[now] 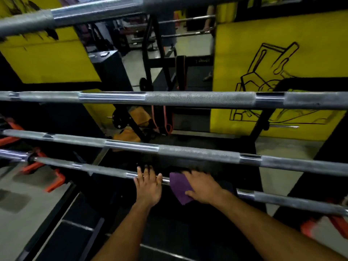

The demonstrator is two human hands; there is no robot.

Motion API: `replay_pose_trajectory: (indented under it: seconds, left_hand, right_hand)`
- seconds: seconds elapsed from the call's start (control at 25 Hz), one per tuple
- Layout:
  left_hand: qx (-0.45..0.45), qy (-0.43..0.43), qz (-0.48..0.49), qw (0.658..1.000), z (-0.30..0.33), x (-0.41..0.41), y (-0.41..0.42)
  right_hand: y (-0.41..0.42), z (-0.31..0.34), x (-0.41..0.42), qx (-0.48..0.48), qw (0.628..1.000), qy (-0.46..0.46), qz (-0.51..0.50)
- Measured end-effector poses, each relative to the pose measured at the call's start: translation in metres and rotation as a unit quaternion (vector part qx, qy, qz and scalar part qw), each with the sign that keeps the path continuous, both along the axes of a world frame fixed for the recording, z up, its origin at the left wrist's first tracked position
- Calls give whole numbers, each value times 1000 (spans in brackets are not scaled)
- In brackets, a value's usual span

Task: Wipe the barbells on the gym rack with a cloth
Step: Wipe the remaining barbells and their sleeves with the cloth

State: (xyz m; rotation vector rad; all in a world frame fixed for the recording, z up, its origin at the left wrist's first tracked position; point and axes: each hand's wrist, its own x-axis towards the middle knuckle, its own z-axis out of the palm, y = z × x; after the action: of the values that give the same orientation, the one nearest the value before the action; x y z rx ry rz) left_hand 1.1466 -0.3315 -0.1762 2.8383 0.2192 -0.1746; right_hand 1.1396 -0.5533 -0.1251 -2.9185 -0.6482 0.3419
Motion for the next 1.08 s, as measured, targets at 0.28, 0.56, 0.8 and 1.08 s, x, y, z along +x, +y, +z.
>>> replay_pose_trajectory:
  seconds: [0.28, 0.56, 0.8, 1.08]
  left_hand:
    - [104, -13, -152, 983, 5, -5, 32]
    - [145, -17, -308, 940, 15, 10, 53]
    - [73, -42, -595, 800, 24, 57, 44]
    - [55, 9, -740, 671, 16, 105, 61]
  right_hand:
    - [-5, -11, -80, 150, 972, 7, -182]
    - [-24, -53, -142, 636, 463, 48, -616]
    - [-39, -56, -126, 773, 214, -77, -593]
    - [-29, -63, -70, 797, 109, -162, -572]
